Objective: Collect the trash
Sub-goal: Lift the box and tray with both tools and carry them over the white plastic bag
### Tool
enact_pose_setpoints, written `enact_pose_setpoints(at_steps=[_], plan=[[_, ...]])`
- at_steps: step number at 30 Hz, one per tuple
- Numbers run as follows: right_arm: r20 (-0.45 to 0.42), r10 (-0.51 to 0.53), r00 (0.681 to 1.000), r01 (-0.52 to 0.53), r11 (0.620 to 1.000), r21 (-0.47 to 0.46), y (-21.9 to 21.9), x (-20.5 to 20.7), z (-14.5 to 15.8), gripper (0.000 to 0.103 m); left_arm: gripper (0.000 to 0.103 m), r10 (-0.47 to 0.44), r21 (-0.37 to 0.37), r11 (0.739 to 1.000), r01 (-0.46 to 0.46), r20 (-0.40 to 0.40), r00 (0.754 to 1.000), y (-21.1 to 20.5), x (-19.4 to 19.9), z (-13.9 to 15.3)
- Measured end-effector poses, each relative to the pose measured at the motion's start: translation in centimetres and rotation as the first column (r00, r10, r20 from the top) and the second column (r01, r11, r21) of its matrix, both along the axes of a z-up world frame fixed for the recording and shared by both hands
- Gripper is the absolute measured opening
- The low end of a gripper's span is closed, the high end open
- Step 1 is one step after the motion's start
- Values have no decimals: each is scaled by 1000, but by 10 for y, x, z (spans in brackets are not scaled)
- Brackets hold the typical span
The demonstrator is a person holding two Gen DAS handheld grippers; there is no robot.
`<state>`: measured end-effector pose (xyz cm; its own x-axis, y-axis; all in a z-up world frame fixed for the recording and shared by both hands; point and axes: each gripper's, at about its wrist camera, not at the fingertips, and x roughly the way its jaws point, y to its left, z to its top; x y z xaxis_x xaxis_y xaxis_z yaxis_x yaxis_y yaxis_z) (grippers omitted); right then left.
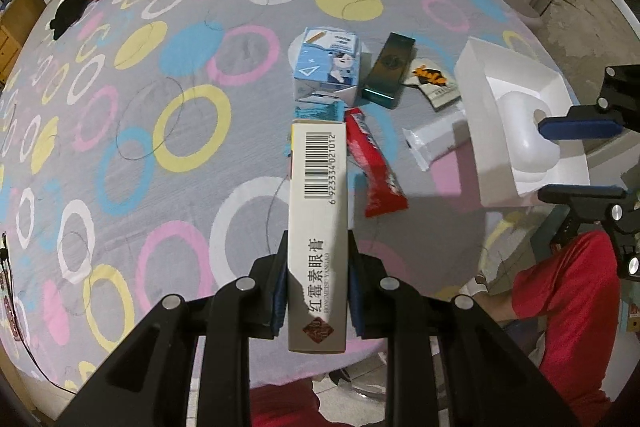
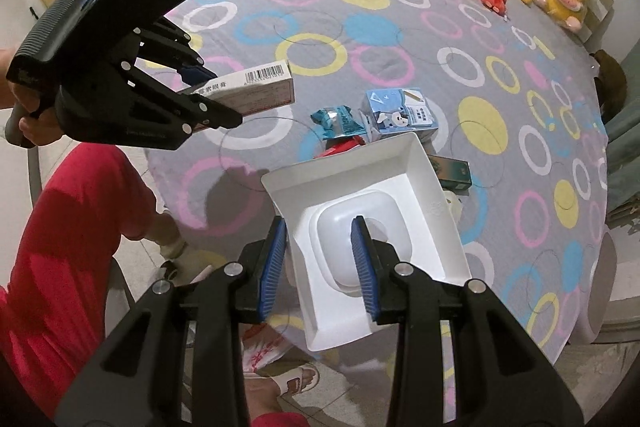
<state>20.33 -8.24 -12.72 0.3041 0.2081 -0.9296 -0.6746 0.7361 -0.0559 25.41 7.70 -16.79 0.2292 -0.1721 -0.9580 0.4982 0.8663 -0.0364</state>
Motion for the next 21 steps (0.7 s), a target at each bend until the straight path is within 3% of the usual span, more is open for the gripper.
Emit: enact_pose_setpoints(at_steps=[5,21], plan=[[9,-4,1000,4,1000,6,1,-21,5,34,24,-30,5,1000,30,25,999,-6,-21,2],[-20,-49,999,50,998,24,4,-123,-7,34,24,-103,-25,994,103,-13,995,-20,-123,-21]])
